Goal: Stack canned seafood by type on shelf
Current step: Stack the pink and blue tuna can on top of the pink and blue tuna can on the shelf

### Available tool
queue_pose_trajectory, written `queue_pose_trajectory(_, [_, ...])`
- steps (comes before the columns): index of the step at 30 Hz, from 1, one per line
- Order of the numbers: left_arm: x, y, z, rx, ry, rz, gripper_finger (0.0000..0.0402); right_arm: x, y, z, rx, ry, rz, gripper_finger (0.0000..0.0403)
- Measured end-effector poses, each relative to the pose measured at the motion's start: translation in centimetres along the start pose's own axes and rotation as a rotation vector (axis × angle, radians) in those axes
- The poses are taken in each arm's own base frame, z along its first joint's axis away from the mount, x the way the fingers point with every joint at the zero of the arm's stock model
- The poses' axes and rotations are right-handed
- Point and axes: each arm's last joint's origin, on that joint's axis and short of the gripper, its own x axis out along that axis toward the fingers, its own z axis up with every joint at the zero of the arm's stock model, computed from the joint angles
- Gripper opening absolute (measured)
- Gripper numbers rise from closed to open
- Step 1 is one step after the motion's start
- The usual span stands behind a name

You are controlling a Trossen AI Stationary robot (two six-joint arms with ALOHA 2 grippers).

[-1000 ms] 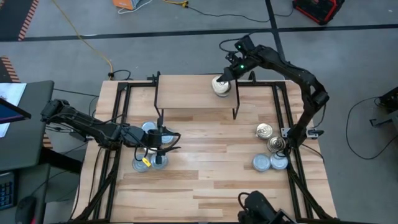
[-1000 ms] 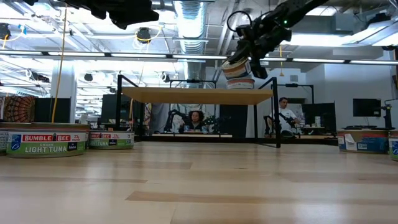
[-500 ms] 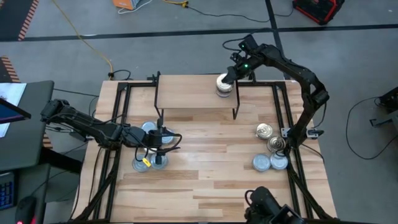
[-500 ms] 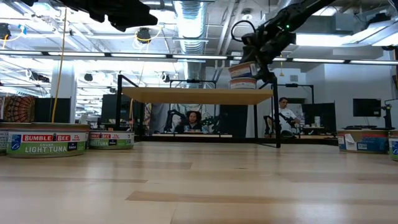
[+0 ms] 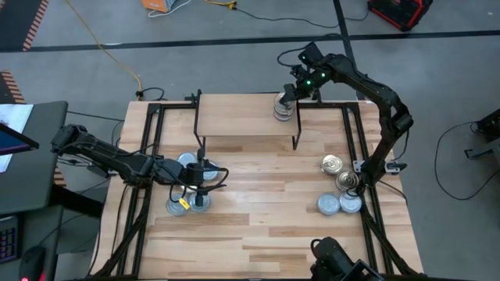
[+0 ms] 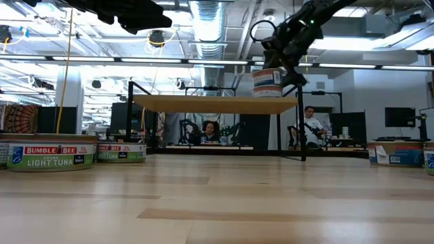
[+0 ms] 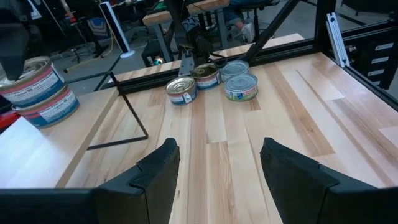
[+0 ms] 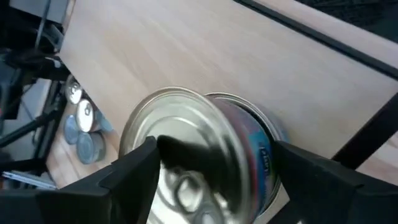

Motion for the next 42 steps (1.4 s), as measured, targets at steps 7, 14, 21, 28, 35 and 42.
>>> queue_pose_trajectory(7, [0.0,0.0,0.0,-0.001,0.000,0.000,0.0214,0.1,1.2,-0.2,-0.029,0.016,-0.003,0.0343])
queue_pose_trajectory(14, [0.0,0.0,0.0,-0.010,-0.005,-0.010,0.0214,-0.2,1.3,-0.4,-0.032,0.019,-0.103,0.0343])
queue_pose_trajectory(21, [0.0,0.0,0.1,-0.007,-0.007,-0.012,0.0214,0.8,3.4,-1.3,-0.099,0.062,-0.091,0.0343])
queue_pose_trajectory(28, [0.0,0.0,0.1,-0.010,-0.009,-0.012,0.0214,1.3,5.0,-1.8,-0.143,0.074,-0.079,0.0343])
queue_pose_trajectory(35, [0.0,0.0,0.1,-0.021,-0.009,-0.013,0.0214,-2.9,6.6,-0.3,-0.174,-0.032,-0.072,0.0343])
queue_pose_trajectory(42, [0.0,-0.1,-0.4,-0.047,0.036,-0.021,0.0214,-6.6,7.6,-3.7,-0.264,0.043,-0.366,0.0341])
